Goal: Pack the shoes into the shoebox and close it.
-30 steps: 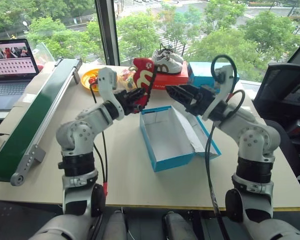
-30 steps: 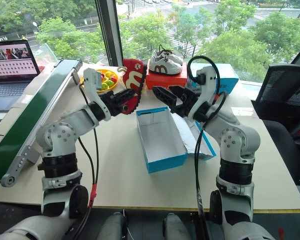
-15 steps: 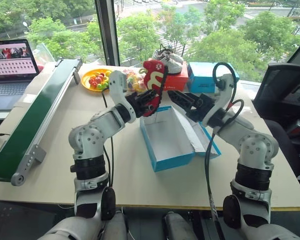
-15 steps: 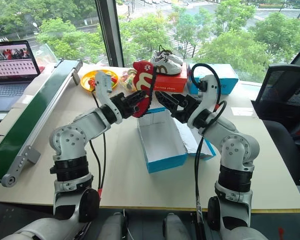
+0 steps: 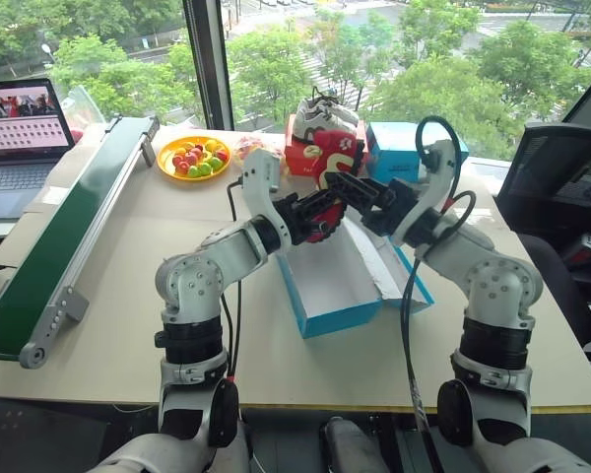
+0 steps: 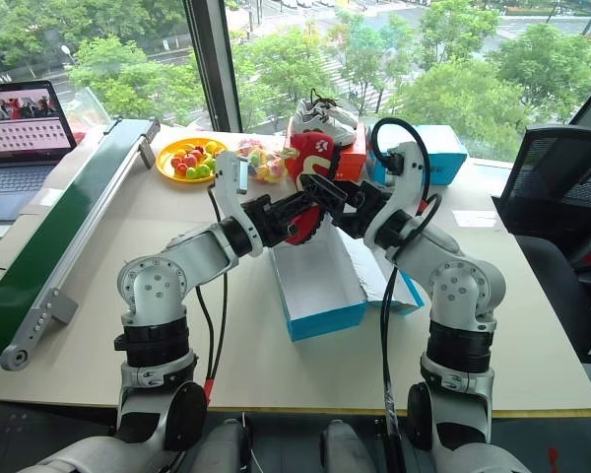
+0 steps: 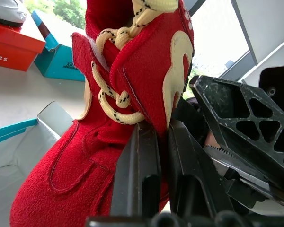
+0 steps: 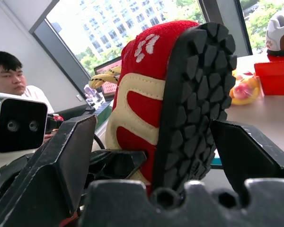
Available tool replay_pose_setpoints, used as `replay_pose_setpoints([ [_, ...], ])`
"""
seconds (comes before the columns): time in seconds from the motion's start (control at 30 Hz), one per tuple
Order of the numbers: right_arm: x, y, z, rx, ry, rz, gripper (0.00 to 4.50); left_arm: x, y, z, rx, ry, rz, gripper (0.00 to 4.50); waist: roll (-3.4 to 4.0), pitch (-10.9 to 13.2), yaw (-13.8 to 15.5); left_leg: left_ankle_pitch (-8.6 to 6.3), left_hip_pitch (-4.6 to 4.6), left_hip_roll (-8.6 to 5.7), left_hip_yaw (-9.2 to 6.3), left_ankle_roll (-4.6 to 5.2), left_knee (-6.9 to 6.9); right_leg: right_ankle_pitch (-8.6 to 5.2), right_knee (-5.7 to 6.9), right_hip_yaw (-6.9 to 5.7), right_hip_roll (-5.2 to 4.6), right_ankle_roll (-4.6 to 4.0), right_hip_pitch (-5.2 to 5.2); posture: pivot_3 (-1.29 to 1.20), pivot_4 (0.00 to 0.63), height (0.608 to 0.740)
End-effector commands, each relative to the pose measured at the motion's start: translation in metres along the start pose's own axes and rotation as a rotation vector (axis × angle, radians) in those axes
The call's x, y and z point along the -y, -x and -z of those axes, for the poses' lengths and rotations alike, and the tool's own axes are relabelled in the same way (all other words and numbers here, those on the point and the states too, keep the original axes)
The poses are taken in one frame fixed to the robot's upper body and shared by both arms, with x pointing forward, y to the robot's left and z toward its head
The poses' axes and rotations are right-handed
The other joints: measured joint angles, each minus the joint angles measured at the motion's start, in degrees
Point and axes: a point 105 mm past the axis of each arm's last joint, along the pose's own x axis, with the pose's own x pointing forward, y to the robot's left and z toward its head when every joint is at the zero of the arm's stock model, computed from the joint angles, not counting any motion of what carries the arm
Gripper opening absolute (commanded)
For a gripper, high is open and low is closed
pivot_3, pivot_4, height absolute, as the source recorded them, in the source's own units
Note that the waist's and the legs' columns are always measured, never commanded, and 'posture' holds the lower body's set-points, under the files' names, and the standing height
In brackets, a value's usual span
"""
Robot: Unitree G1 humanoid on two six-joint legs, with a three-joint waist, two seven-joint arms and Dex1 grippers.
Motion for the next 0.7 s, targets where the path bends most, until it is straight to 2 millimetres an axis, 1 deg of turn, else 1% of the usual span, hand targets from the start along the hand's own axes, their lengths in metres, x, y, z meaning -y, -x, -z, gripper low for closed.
replay_pose_setpoints([
  [0.03, -0.010, -0.002, -0.024, 0.095, 0.031, -0.031, 1.47, 0.020, 0.002, -0.008, 0.024, -0.040, 0.076, 0.00, 0.00, 0.00, 0.00, 0.00, 0.00, 0.00, 0.00, 0.00, -0.01, 0.00, 0.00, 0.00, 0.00, 0.00, -0.01, 0.00, 0.150, 0.740],
  [0.13, -0.010, -0.004, -0.027, 0.108, 0.028, -0.031, 0.87, 0.023, 0.005, -0.004, 0.001, -0.053, 0.099, 0.00, 0.00, 0.00, -0.05, 0.00, 0.00, 0.00, 0.00, 0.00, -0.01, 0.00, 0.00, 0.00, 0.00, 0.00, -0.01, 0.00, 0.150, 0.740],
  [0.2, -0.010, -0.005, -0.029, 0.114, 0.028, -0.031, 0.68, 0.024, 0.007, -0.002, -0.014, -0.054, 0.115, 0.00, 0.01, 0.00, -0.06, 0.00, 0.00, 0.00, 0.00, 0.00, -0.01, 0.00, 0.00, 0.00, 0.00, 0.00, -0.02, 0.00, 0.150, 0.740],
  [0.27, -0.011, -0.006, -0.030, 0.114, 0.034, -0.035, 0.57, 0.022, 0.011, -0.004, -0.008, -0.032, 0.120, 0.80, 0.01, 0.00, -0.02, 0.00, 0.00, 0.00, 0.00, 0.00, -0.02, 0.00, 0.00, 0.00, 0.00, 0.00, -0.01, 0.00, 0.150, 0.740],
  [0.3, -0.011, -0.006, -0.031, 0.116, 0.035, -0.033, 0.56, 0.022, 0.014, -0.005, -0.010, -0.029, 0.132, 0.97, 0.01, 0.01, 0.00, 0.00, 0.00, 0.00, 0.00, 0.00, -0.01, 0.00, 0.00, 0.00, 0.00, 0.00, 0.00, 0.00, 0.150, 0.740],
  [0.33, -0.011, -0.006, -0.032, 0.117, 0.039, -0.029, 0.49, 0.021, 0.017, -0.007, -0.016, -0.051, 0.133, 1.43, 0.01, 0.01, 0.08, 0.00, 0.00, 0.00, 0.00, 0.00, -0.01, 0.00, 0.00, 0.00, 0.00, 0.00, 0.00, 0.00, 0.150, 0.740],
  [0.4, -0.010, -0.007, -0.035, 0.117, 0.049, -0.022, 0.44, 0.015, 0.023, -0.012, -0.024, -0.087, 0.117, 2.18, 0.02, 0.01, 0.05, 0.00, 0.00, 0.00, 0.00, 0.00, -0.01, 0.00, 0.00, -0.01, 0.00, 0.00, -0.01, 0.00, 0.150, 0.740],
  [0.43, -0.010, -0.007, -0.037, 0.116, 0.059, -0.017, 0.44, 0.010, 0.029, -0.016, -0.031, -0.108, 0.114, 2.47, 0.03, 0.02, 0.04, 0.00, 0.00, 0.00, 0.00, 0.00, -0.01, 0.00, 0.01, -0.01, 0.00, 0.00, -0.03, 0.00, 0.150, 0.740],
  [0.53, -0.008, -0.006, -0.043, 0.081, 0.122, 0.015, 0.44, -0.004, 0.048, -0.028, -0.060, -0.175, 0.100, 3.59, 0.09, 0.06, -0.16, 0.00, 0.00, 0.00, 0.00, 0.00, -0.05, 0.00, 0.01, 0.00, 0.00, -0.01, -0.06, 0.00, 0.150, 0.740],
  [0.6, -0.011, -0.005, -0.040, -0.038, 0.201, 0.023, 0.44, -0.019, 0.066, -0.038, -0.092, -0.244, 0.069, 4.27, 0.18, 0.12, -0.26, 0.00, 0.00, 0.00, 0.01, 0.00, -0.09, 0.00, -0.01, 0.01, 0.00, -0.01, -0.09, 0.00, 0.150, 0.740],
  [0.63, -0.010, -0.004, -0.037, -0.100, 0.227, 0.033, 0.44, -0.025, 0.073, -0.043, -0.100, -0.269, 0.054, 4.44, 0.28, 0.18, -0.34, 0.00, 0.00, 0.01, 0.02, 0.00, -0.09, -0.01, 0.00, 0.01, 0.00, -0.01, -0.10, 0.00, 0.150, 0.740],
  [0.7, -0.009, -0.002, -0.029, -0.215, 0.266, 0.038, 0.44, -0.033, 0.080, -0.047, -0.115, -0.307, 0.029, 4.44, 0.34, 0.22, -0.21, 0.00, 0.00, 0.01, 0.05, 0.00, -0.15, -0.02, -0.01, 0.04, 0.00, -0.04, -0.15, 0.00, 0.150, 0.740],
])
